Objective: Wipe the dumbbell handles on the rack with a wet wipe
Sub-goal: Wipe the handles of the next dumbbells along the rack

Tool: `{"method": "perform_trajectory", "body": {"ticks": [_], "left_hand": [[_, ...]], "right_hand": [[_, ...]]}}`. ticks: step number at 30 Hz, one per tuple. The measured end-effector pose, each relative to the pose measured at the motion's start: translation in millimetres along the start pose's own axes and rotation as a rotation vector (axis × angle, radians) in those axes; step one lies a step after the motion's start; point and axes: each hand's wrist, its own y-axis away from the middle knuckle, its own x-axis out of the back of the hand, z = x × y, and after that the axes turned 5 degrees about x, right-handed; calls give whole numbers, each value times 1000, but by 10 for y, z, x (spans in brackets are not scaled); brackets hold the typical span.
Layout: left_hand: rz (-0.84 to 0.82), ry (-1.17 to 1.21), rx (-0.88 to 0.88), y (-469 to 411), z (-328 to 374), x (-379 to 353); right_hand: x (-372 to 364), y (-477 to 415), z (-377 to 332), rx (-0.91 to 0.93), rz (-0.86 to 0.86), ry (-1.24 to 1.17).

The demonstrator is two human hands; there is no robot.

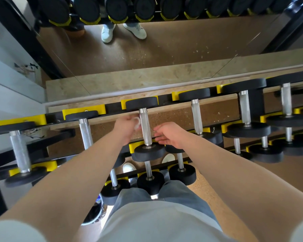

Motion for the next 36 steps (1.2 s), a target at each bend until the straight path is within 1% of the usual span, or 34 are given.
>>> {"method": "perform_trajectory", "body": {"ticks": [1, 3, 7, 8, 10, 13, 16, 17, 19, 21, 24, 25, 26, 28, 30, 32, 34, 36], "left_hand": [[-17, 93, -16, -17, 111, -18], [-79, 119, -30, -12, 177, -29], [-208, -170, 58, 119, -99, -50], [-234, -221, 88, 129, -173, -57], [-249, -248, 103, 94, -247, -40], [-172, -174, 38, -22, -177, 49], [-99, 23, -74, -65, 34, 67], [-92, 74, -90, -39, 94, 48], [-111, 74, -78, -30, 100, 21], [-99, -109, -41, -19, -33, 20], [-103, -535, -13, 80, -291, -9], [-93, -618, -26, 123, -327, -21], [-73, -639, -26, 130, -335, -29], [-29, -546, 11, 108, -256, -39], [27, -233, 41, 24, -122, -26], [18, 97, 52, 27, 67, -31], [-43, 206, 56, 84, 204, -20], [-104, 175, 35, 138, 207, 26]], "right_hand": [[4, -6, -5, 0, 0, 3], [15, -22, -12, 3, -3, 15], [-16, -45, -14, -1, 3, 27], [-31, -44, -12, -7, 5, 31], [-59, -48, -21, -10, 5, 40], [-43, -50, -38, -7, -1, 52], [5, -47, -36, 0, -12, 46], [22, -48, -33, 2, -12, 47], [51, -48, -21, 4, -8, 50], [75, -41, -6, 3, -5, 46], [80, -32, 29, -3, -6, 38], [77, -31, 40, -6, -3, 37], [67, -35, 47, -8, 2, 37], [63, -40, 44, -3, 1, 46], [68, -27, 24, -4, -7, 52], [60, -12, -10, -5, -5, 53], [49, 6, -35, -2, -1, 63], [38, 17, -29, 4, -4, 72]]}}
